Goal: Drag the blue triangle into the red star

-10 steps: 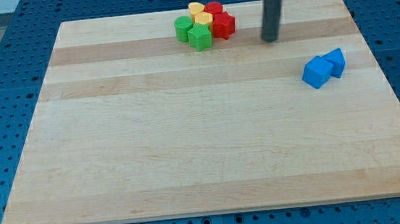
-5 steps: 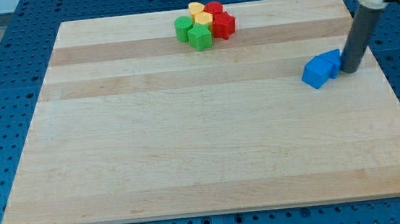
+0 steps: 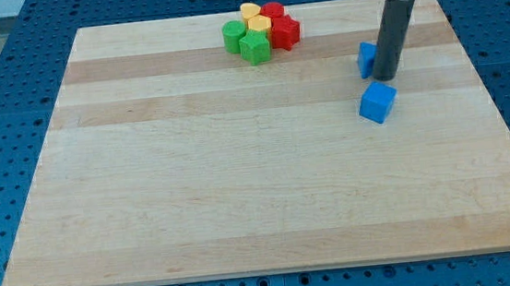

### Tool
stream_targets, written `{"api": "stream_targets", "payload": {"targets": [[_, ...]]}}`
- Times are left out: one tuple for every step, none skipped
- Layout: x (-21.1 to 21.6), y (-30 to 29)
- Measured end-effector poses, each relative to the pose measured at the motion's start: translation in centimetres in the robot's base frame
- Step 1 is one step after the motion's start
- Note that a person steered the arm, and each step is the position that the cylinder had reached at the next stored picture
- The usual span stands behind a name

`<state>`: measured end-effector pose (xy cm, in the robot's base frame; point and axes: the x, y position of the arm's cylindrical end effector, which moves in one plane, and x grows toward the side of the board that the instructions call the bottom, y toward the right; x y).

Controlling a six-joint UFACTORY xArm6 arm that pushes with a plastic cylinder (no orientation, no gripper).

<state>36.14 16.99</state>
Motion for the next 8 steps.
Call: {"api": "stream_targets", "payload": {"targets": [[-1.7,0.0],[-3.2,-0.1],[-3.7,-1.7],[-4.0,-3.8],[-4.7,-5.5],[-5.6,-6.4],[-6.0,-7.6],[-5.1,-6.3]]}}
